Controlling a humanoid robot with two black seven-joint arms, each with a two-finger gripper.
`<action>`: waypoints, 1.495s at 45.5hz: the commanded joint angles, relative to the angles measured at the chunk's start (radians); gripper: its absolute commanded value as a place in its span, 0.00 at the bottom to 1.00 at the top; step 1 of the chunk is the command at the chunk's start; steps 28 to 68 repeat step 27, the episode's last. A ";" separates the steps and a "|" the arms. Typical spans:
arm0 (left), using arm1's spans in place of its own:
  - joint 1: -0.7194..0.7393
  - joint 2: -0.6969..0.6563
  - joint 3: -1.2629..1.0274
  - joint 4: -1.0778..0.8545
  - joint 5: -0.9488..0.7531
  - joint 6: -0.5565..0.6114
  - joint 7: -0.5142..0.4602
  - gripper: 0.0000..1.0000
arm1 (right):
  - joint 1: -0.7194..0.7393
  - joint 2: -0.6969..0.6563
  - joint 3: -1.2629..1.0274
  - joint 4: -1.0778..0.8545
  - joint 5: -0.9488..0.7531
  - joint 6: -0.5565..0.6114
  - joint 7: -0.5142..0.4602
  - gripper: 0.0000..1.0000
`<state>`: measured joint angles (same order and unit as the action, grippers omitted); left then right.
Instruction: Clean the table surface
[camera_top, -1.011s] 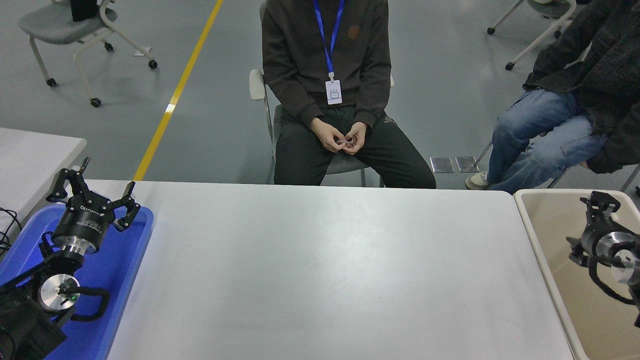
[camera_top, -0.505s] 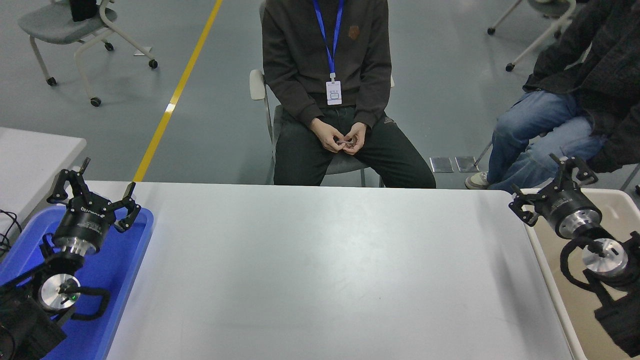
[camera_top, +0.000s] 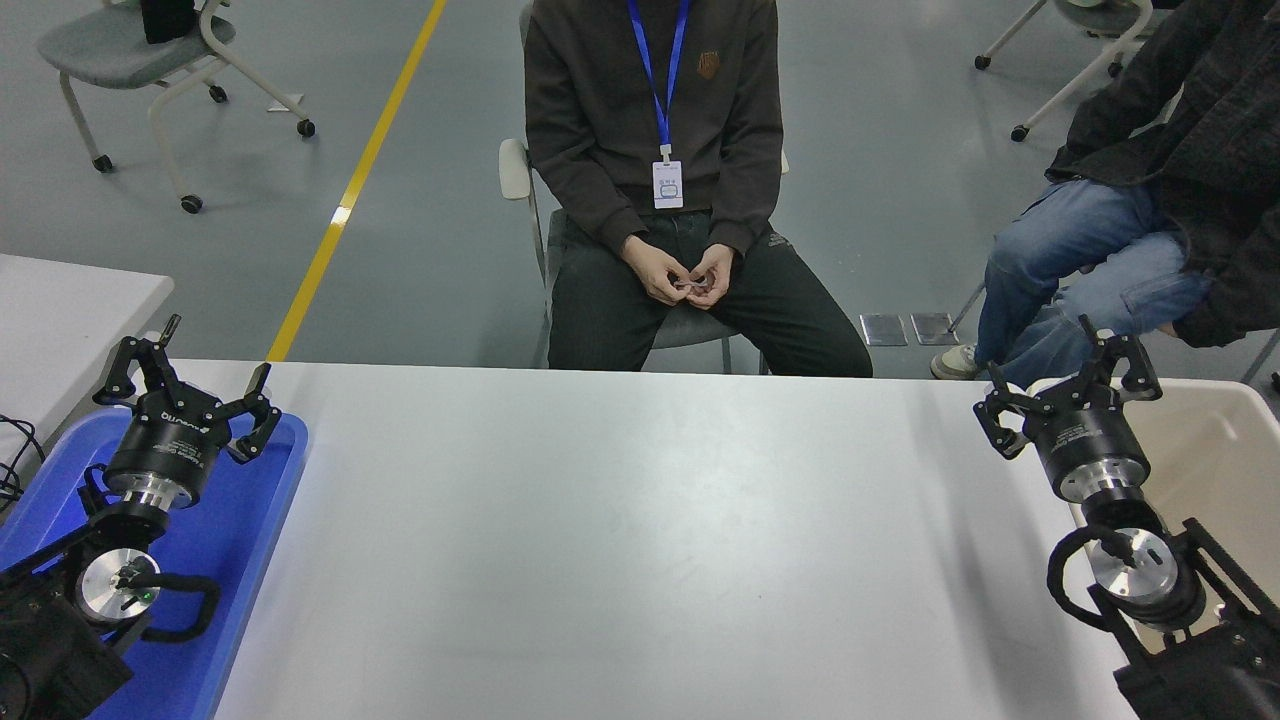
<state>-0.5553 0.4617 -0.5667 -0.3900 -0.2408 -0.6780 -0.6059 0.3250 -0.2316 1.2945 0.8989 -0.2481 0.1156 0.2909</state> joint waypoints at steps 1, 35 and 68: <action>0.000 0.000 -0.001 0.000 0.000 0.000 0.000 1.00 | -0.014 -0.006 -0.049 -0.011 -0.039 0.019 0.066 0.99; 0.000 0.000 0.001 0.000 0.000 0.000 0.000 1.00 | 0.032 -0.022 -0.050 -0.060 -0.161 0.024 0.079 0.99; 0.000 0.000 0.001 0.000 0.000 0.000 0.000 1.00 | 0.032 -0.022 -0.050 -0.060 -0.161 0.024 0.079 0.99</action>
